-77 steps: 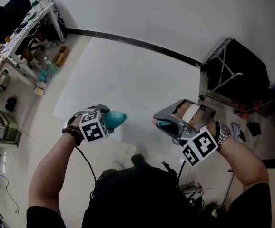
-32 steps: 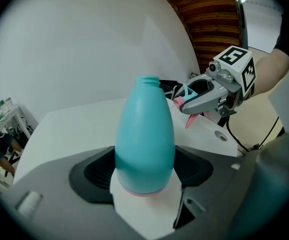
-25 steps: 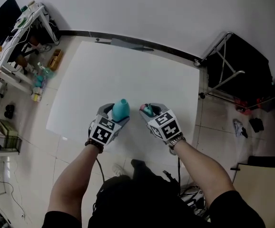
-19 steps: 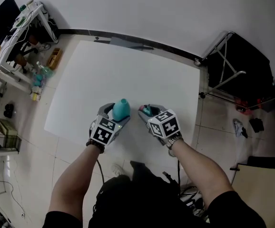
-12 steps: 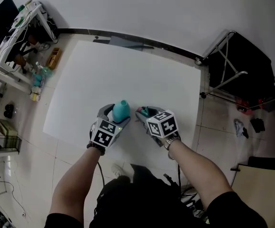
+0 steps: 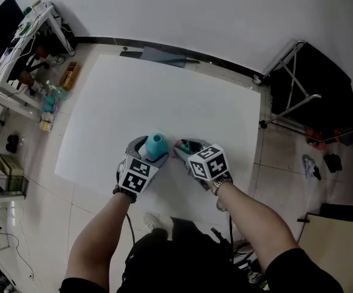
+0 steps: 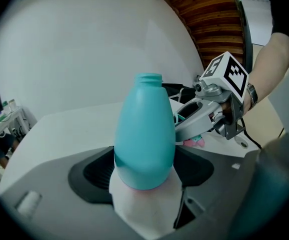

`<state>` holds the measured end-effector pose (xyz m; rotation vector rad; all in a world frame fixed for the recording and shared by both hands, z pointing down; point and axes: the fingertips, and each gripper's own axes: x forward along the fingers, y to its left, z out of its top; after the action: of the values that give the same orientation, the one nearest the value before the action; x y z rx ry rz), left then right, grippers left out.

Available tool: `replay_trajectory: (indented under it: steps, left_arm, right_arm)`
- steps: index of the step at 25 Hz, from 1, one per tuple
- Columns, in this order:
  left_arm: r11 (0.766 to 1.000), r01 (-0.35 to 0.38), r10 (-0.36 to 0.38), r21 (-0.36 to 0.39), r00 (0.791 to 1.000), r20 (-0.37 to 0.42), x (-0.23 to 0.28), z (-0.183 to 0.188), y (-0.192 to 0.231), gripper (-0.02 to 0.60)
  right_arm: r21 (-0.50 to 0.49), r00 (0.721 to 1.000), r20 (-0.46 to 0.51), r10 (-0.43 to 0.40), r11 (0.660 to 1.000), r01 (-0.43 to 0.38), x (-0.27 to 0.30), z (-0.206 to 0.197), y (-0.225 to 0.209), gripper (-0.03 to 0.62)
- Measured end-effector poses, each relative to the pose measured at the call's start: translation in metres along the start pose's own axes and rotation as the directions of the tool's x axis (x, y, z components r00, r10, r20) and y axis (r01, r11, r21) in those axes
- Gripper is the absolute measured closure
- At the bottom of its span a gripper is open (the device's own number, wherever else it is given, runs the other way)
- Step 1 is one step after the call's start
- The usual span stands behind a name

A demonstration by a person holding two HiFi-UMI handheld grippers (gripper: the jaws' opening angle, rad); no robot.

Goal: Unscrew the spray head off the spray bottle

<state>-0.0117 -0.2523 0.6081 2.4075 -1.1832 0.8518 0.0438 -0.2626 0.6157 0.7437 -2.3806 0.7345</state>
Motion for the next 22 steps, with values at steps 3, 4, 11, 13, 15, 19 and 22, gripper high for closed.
replay_trajectory:
  steps: [3,4,11,13,15,19,22]
  left_arm:
    - [1.000,-0.001,0.001,-0.001,1.000,-0.007,0.001,-0.002,-0.001,0.183]
    - [1.000,-0.004,0.004,-0.001,1.000,-0.005,0.000,-0.002,0.000,0.181]
    - [1.000,-0.017,0.017,-0.001,1.000,0.003,-0.004,0.000,0.005,0.145]
    - [1.000,-0.021,0.021,-0.001,1.000,0.003,-0.006,-0.001,0.006,0.144]
    - [1.000,-0.023,0.023,-0.003,1.000,0.003,-0.008,-0.002,0.006,0.144]
    - [0.999,-0.031,0.031,-0.008,1.000,0.004,-0.013,-0.005,0.010,0.144]
    - [0.999,-0.037,0.037,-0.009,0.999,0.009,-0.018,-0.006,0.011,0.149]
  right_arm:
    - [-0.009,1.000,-0.001,-0.005,1.000,0.005,-0.001,-0.003,-0.004,0.410]
    - [-0.010,1.000,0.000,-0.008,1.000,0.008,-0.001,-0.003,-0.005,0.410]
    - [-0.023,1.000,0.002,-0.023,0.999,0.023,0.001,-0.001,-0.007,0.353]
    - [-0.021,1.000,0.010,-0.024,0.999,0.024,0.001,0.001,-0.009,0.345]
    - [-0.019,0.999,0.018,-0.030,0.999,0.031,0.000,0.003,-0.011,0.324]
    - [-0.020,0.998,0.024,-0.053,0.998,0.054,-0.001,0.006,-0.018,0.310]
    - [-0.025,0.997,0.027,-0.069,0.997,0.070,-0.004,0.007,-0.019,0.309]
